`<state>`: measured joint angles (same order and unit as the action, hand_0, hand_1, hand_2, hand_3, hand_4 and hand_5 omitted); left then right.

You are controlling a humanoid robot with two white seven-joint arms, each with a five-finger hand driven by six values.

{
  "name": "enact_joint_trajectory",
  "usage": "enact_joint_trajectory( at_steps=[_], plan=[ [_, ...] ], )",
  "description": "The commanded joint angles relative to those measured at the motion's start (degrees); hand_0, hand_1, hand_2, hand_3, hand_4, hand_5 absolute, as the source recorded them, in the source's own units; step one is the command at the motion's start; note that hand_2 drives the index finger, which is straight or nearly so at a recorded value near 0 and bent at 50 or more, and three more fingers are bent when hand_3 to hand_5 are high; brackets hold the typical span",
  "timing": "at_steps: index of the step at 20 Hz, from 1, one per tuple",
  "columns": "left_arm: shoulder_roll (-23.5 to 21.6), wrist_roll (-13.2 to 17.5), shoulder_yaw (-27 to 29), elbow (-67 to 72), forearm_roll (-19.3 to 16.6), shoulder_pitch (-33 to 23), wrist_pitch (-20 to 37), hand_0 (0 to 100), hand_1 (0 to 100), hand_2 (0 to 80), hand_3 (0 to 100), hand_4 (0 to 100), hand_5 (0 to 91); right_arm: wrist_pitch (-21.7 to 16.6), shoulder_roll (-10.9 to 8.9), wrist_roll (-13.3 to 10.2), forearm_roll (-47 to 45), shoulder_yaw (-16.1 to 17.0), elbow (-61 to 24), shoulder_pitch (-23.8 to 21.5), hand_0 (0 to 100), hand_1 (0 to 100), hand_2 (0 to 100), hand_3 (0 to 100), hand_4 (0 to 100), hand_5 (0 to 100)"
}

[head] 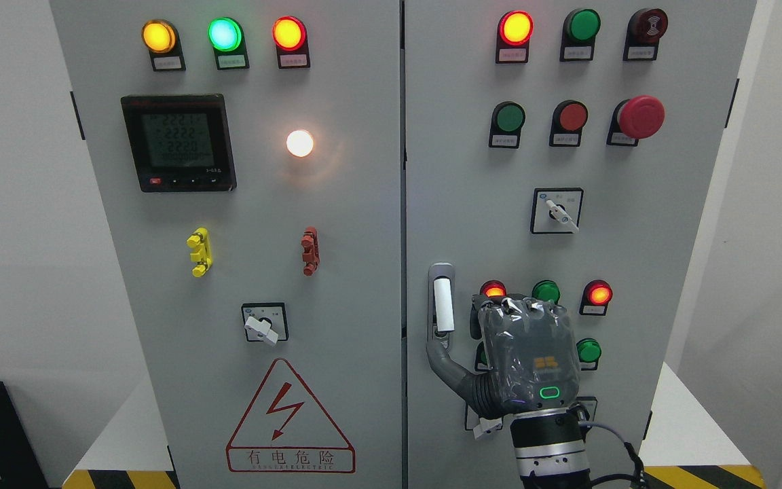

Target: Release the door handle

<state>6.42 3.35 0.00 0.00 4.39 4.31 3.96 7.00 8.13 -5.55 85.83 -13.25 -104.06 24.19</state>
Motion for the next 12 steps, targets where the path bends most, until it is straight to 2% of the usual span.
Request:
enact_joint_trajectory(
  at_steps=[1, 12],
  plan=[
    [0.0, -0.01, -1.23, -1.14, 0.0, 0.0, 0.0, 0, 0, 2.2, 10, 1, 0.0, 0.03, 0.04, -0.07, -0.13, 0.25, 1.49, 0.68, 7, 49, 76, 100, 97, 91],
    [0.0, -0.01, -1.23, -1.14, 0.0, 0.0, 0.0, 0, 0, 2.1, 9, 1, 0.0, 0.12, 0.04, -0.07, -0.13, -0.19, 2.46, 1.65, 8, 47, 77, 100, 97, 91]
  ],
)
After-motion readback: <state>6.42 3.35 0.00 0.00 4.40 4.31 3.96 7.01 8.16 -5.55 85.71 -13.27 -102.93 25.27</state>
